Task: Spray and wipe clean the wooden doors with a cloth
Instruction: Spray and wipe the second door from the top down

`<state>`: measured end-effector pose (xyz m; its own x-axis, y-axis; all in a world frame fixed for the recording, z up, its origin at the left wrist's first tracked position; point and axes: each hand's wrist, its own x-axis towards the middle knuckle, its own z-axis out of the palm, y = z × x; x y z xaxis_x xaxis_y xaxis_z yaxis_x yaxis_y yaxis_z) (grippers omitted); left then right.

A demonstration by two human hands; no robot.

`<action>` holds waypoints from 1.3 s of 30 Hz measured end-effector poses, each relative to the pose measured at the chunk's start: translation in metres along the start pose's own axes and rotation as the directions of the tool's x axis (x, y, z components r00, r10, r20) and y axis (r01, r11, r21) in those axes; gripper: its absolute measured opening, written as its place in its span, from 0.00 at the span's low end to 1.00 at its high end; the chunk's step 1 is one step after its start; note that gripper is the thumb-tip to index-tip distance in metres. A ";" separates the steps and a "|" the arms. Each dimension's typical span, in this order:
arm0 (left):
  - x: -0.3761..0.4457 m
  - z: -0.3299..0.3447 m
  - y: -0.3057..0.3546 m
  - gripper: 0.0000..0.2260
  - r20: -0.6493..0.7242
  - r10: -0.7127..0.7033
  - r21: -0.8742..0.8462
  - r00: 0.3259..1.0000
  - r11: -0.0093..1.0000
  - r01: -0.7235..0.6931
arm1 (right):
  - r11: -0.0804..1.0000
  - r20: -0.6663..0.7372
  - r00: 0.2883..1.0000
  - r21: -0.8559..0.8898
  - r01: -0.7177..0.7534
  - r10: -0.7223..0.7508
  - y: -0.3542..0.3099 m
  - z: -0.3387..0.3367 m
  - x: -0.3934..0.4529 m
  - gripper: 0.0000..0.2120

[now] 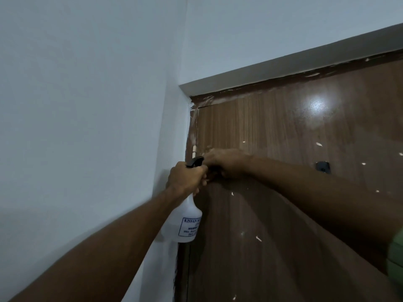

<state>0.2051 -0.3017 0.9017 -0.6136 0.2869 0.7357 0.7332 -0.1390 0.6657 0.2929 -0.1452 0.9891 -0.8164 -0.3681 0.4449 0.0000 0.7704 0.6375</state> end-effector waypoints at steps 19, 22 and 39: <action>-0.005 -0.025 0.004 0.12 -0.014 0.017 0.003 1.000 1.000 -0.017 | 0.946 -0.439 0.854 -0.032 -0.324 0.278 0.005 0.006 -0.005 0.23; -0.003 -0.018 0.009 0.13 -0.013 0.028 0.049 1.000 0.998 -0.027 | 0.992 -0.018 0.997 -0.097 0.078 -0.080 -0.011 0.026 -0.033 0.28; -0.008 0.029 0.059 0.10 0.121 0.156 -0.133 0.980 0.981 -0.140 | 0.985 -0.261 0.955 -0.052 -0.162 0.143 0.041 -0.023 -0.072 0.21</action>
<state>0.2624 -0.2844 0.9313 -0.4514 0.3739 0.8102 0.7665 -0.3024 0.5666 0.3645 -0.0988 0.9981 -0.6284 -0.3774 0.6802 0.1621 0.7917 0.5890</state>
